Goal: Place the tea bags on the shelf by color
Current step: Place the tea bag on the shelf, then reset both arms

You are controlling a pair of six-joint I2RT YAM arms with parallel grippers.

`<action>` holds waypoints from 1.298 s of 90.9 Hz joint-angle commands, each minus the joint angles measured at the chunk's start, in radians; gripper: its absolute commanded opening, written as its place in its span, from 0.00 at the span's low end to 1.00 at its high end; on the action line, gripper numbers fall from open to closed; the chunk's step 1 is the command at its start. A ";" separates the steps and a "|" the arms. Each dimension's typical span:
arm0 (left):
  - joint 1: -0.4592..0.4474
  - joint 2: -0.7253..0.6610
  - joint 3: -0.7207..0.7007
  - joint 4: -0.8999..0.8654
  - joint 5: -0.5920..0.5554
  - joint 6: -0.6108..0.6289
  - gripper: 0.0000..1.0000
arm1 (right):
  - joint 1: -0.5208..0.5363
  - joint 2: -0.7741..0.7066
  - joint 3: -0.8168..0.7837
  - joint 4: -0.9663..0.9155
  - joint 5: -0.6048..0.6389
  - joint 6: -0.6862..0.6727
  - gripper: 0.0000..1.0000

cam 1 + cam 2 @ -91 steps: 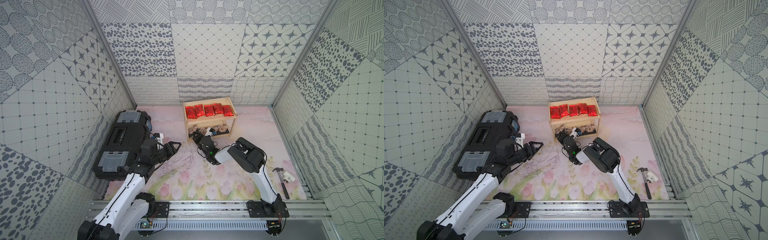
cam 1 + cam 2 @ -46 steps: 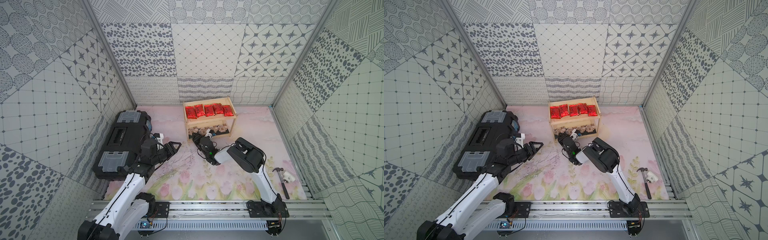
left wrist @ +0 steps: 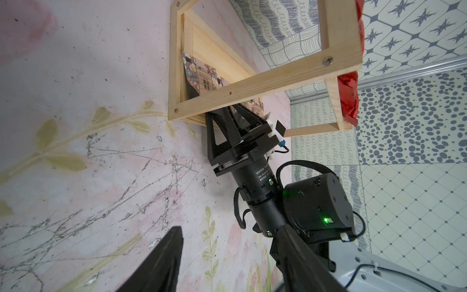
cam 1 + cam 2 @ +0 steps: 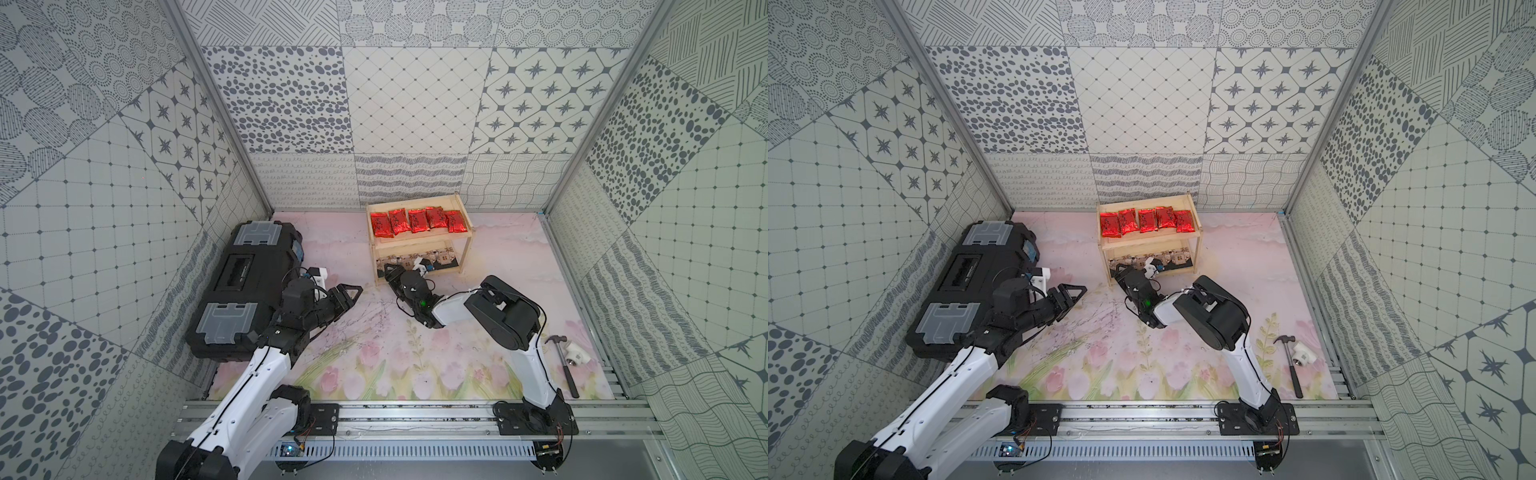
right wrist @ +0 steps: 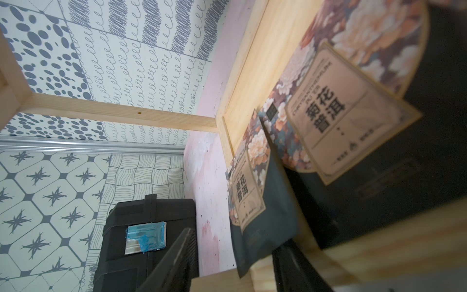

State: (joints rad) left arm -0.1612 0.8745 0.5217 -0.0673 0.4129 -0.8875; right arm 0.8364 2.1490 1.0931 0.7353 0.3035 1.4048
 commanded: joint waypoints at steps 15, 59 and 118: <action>0.009 0.000 -0.003 0.038 0.017 0.009 0.64 | 0.006 -0.046 0.024 -0.148 -0.056 0.025 0.56; 0.011 -0.009 -0.003 0.033 0.014 0.011 0.64 | -0.007 -0.091 0.081 -0.385 -0.120 0.048 0.57; -0.102 0.126 0.269 -0.461 -0.605 0.174 0.99 | -0.006 -0.766 -0.452 -0.265 -0.101 -0.951 0.68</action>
State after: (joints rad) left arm -0.1932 0.9215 0.6956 -0.2771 0.2234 -0.8352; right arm 0.8345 1.5600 0.7670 0.4194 0.0727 0.8673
